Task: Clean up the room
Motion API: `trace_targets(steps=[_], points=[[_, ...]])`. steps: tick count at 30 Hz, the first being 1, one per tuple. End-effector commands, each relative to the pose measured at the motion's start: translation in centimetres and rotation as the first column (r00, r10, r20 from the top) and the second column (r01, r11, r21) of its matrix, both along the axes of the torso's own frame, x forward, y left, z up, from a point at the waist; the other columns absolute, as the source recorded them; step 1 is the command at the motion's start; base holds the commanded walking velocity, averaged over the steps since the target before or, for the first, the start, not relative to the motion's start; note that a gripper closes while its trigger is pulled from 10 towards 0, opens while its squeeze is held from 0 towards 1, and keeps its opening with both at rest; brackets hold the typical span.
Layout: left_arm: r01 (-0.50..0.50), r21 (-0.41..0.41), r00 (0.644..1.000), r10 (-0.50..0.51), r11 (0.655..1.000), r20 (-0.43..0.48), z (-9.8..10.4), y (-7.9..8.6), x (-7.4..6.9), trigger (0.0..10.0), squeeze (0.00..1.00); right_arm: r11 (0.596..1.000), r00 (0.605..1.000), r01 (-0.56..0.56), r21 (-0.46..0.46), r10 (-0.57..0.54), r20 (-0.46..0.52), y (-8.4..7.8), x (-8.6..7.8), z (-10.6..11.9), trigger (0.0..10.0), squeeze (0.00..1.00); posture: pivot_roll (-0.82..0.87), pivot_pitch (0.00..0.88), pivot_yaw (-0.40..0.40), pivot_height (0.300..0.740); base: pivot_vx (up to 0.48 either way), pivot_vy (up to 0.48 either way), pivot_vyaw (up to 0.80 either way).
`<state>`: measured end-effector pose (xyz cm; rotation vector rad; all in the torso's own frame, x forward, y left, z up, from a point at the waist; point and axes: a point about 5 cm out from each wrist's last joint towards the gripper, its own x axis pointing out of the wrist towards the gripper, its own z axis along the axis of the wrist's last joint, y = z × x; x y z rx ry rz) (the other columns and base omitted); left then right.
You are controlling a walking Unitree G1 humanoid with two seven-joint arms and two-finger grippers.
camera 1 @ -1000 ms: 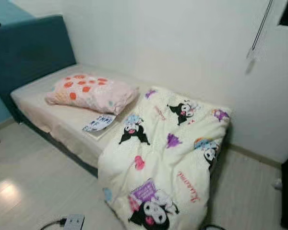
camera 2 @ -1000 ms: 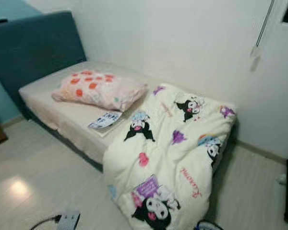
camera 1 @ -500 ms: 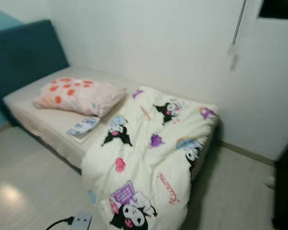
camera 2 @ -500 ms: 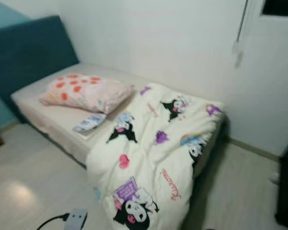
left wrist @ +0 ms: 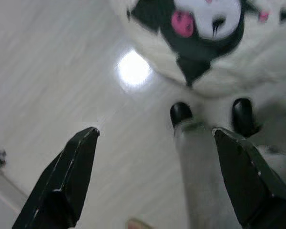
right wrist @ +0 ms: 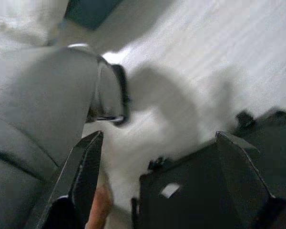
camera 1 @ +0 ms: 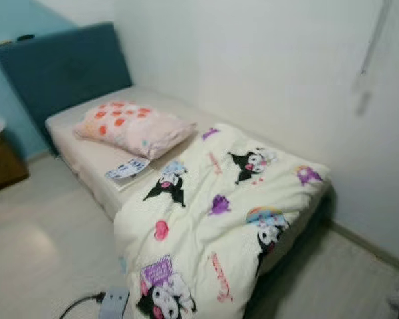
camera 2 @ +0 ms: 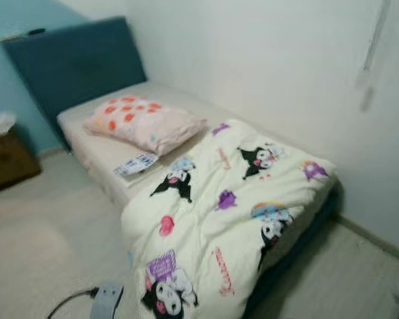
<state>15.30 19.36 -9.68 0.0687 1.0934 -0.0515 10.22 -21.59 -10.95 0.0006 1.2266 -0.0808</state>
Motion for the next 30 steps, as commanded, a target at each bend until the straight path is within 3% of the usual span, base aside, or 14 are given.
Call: trace_targets(steps=[1,10,14,24,30], points=[[0.009,0.007,1.000,-0.009,1.000,0.003,0.1,0.0,0.3,10.0,0.00,0.999,1.000,0.011,0.038,-0.011,-0.012,1.0,-0.4,-0.3,10.0,0.00,-0.18,0.000,0.070,0.740,0.000,-0.345,0.00],[0.009,0.009,1.000,-0.009,1.000,0.005,0.2,0.1,0.4,10.0,0.00,0.999,1.000,0.011,0.033,-0.010,-0.019,1.0,-0.4,-0.3,10.0,0.00,-0.17,0.000,0.068,0.740,0.000,-0.350,0.00],[0.013,0.005,1.000,-0.013,1.000,0.007,0.2,-0.1,0.5,10.0,0.00,0.999,0.999,-0.045,0.023,0.045,0.002,0.9,0.2,-0.1,10.0,0.00,-0.18,0.000,0.062,0.740,0.000,-0.350,0.67],[0.010,-0.004,1.000,-0.010,1.000,0.010,0.2,-0.6,0.6,10.0,0.00,0.999,0.999,-0.030,0.041,0.029,0.033,0.6,1.0,0.2,10.0,0.00,-0.18,0.000,0.042,0.740,0.000,-0.352,0.64],[-0.002,-0.013,1.000,0.002,1.000,0.004,0.0,-0.9,0.3,10.0,0.00,0.996,0.995,-0.083,0.029,0.081,0.049,0.2,1.5,0.4,10.0,0.00,-0.18,0.000,0.028,0.740,0.000,-0.349,0.65]])
